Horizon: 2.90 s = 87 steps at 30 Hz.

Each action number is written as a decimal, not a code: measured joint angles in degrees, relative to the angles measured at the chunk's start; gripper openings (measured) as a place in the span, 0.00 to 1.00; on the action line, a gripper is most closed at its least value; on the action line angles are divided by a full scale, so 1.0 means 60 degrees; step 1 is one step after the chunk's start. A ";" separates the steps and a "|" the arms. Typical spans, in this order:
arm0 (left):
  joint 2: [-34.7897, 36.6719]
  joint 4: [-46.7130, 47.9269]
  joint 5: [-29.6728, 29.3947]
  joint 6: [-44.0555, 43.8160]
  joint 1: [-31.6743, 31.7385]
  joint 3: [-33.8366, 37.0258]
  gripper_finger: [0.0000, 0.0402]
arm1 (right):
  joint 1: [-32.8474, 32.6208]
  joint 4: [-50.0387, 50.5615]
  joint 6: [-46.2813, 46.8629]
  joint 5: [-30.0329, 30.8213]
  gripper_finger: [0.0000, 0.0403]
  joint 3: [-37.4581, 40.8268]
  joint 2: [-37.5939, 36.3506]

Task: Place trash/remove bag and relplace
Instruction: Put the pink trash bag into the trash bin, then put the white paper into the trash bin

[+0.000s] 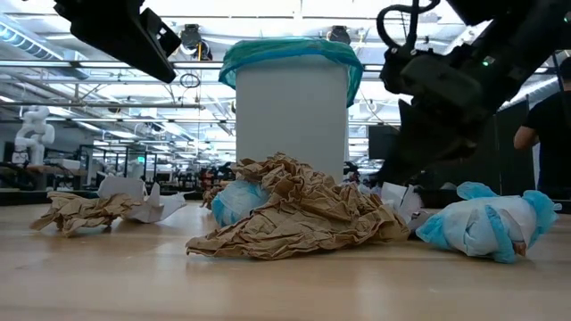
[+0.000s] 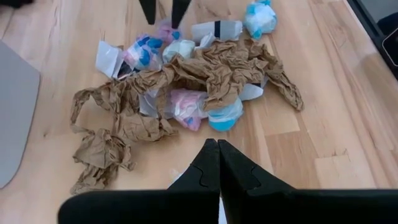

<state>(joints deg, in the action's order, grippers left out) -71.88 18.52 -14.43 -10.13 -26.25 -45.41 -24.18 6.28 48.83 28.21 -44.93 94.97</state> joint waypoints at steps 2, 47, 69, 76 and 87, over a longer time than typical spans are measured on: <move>0.0000 -0.0002 0.0129 -0.0004 0.0002 0.0000 0.00 | 0.0029 -0.0251 0.0001 -0.0223 0.42 0.0000 0.0205; 0.0000 -0.0013 0.0138 0.0008 0.0002 0.0000 0.00 | 0.3244 0.3001 -0.7991 0.0773 0.03 -0.7997 -0.1575; 0.0000 -0.0265 0.0123 0.0528 0.0006 0.0000 0.00 | 0.7748 0.1739 -0.6615 -0.4034 0.55 -0.8021 -0.0122; 0.0000 -0.0215 0.0313 0.0105 -0.0005 0.0002 0.00 | 0.7217 0.2613 -0.6460 -0.4983 0.63 -0.8018 -0.0508; -0.0770 0.0282 0.0903 -0.1512 -0.0398 0.0004 0.00 | 0.2792 0.5919 -0.6678 -0.1316 0.51 -0.8018 -0.1264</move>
<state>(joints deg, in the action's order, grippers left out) -76.50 20.21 -9.02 -19.20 -28.64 -45.39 -7.43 41.79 8.76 20.32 -93.03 87.38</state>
